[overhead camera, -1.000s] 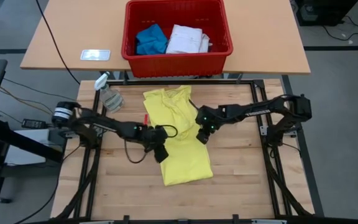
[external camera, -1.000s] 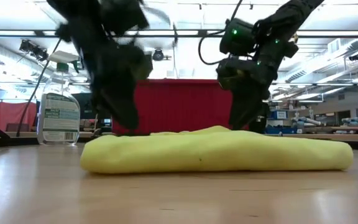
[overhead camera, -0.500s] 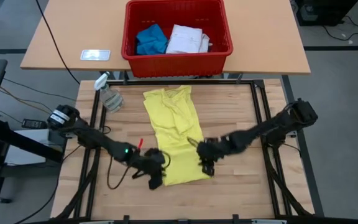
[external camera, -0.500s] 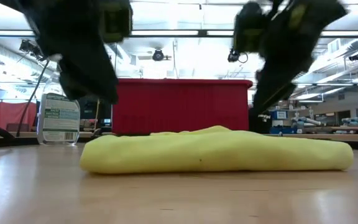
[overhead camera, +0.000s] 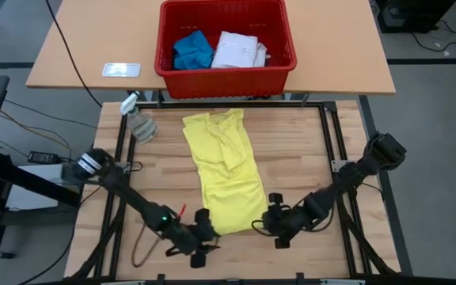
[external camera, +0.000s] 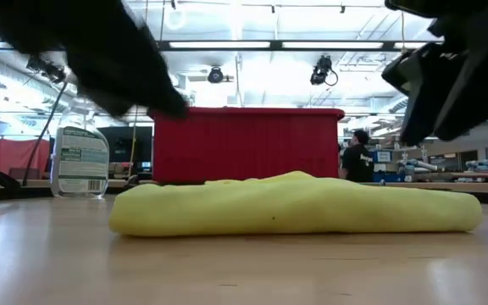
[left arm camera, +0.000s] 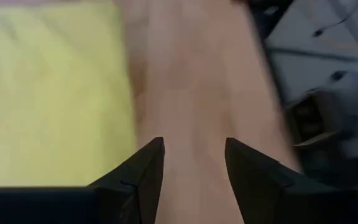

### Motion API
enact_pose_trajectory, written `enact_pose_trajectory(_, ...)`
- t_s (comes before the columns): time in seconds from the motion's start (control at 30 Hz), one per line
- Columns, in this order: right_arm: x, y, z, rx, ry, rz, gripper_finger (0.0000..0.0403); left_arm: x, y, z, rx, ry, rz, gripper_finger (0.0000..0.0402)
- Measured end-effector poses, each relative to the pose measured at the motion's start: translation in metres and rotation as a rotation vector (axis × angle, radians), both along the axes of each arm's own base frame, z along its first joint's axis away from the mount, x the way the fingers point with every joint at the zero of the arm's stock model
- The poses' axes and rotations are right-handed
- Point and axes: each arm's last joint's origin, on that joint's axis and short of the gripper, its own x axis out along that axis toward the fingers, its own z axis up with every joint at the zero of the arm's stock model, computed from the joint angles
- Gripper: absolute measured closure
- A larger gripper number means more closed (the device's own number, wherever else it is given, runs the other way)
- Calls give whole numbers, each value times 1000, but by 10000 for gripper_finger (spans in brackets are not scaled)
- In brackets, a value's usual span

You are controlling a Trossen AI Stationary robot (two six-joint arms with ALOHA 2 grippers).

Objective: Fold Laundry from Bin

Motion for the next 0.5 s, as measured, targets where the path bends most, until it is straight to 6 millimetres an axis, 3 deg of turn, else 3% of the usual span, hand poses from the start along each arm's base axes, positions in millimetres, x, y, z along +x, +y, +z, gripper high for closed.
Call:
enact_pose_trajectory(0.2,8,-1,-7,-6,6,75,161,11,0,-16,-18,46,55,225)
enact_pose_trajectory(0.3,11,-4,-21,-37,57,71,134,9,3,-23,9,86,107,225)
enact_pose_trajectory(0.5,18,-6,-50,-35,142,21,145,6,9,-40,38,174,177,225)
